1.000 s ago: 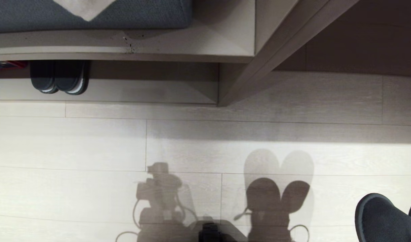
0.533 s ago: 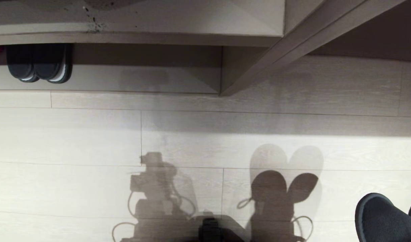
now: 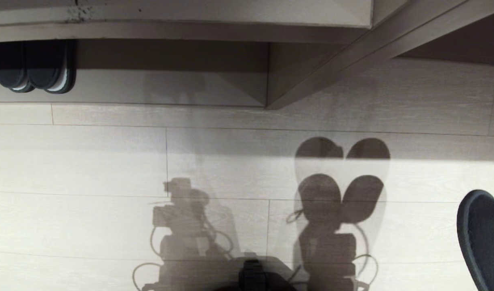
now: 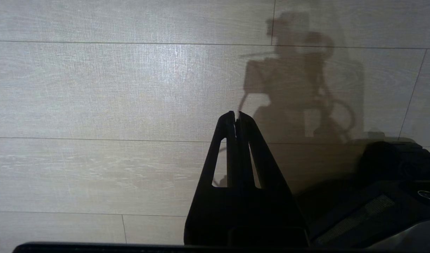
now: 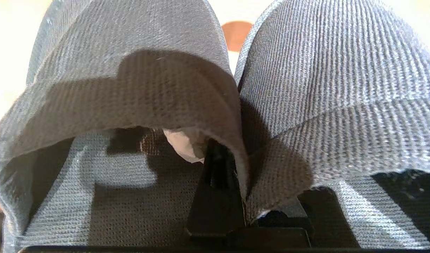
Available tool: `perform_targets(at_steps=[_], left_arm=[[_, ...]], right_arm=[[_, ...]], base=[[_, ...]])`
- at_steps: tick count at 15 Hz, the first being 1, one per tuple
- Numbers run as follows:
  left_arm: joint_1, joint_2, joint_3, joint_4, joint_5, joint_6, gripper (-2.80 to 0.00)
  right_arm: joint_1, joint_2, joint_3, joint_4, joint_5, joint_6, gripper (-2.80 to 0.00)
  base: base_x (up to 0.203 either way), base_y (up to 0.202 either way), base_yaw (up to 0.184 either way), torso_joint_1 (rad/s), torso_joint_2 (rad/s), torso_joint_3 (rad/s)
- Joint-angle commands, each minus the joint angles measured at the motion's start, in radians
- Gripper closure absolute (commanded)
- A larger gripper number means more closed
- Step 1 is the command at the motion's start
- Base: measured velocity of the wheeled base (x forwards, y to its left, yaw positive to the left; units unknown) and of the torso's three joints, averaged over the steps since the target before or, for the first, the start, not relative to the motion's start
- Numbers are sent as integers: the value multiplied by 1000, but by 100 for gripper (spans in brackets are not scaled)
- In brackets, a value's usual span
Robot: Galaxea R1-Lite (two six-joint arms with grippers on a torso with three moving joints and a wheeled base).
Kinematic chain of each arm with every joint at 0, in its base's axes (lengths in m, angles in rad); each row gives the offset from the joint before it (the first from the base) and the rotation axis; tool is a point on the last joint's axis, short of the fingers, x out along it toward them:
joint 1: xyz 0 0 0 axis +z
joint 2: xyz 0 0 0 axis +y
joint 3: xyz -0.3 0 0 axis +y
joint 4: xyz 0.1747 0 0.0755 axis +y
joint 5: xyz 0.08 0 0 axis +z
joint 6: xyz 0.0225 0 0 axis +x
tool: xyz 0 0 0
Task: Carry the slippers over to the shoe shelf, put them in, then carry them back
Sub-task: Place the slippers on the floor
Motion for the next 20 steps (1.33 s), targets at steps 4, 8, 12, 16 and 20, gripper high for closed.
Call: perform_targets(at_steps=[4,8,12,16,20], left_arm=[[-1,-1,0,0,0,4,0],[-1,0,0,0,0,4,0],[0,0,0,0,0,6,0],[0,0,0,0,0,6,0],[0,0,0,0,0,6,0]], right_arm=[[12,602,-79,-385,4,-21,0],[8,1036,-113,-890,-19,-40,0],[7,1376,-157,-1304,-59,-38,0],[7,1491,-293,-1373,-63,-19,0],[7,1596,-430,-1378,-57,-17,0]], base=[[0,0,0,0,0,0],[0,0,0,0,0,0],[0,0,0,0,0,0],[0,0,0,0,0,0],[0,0,0,0,0,0]])
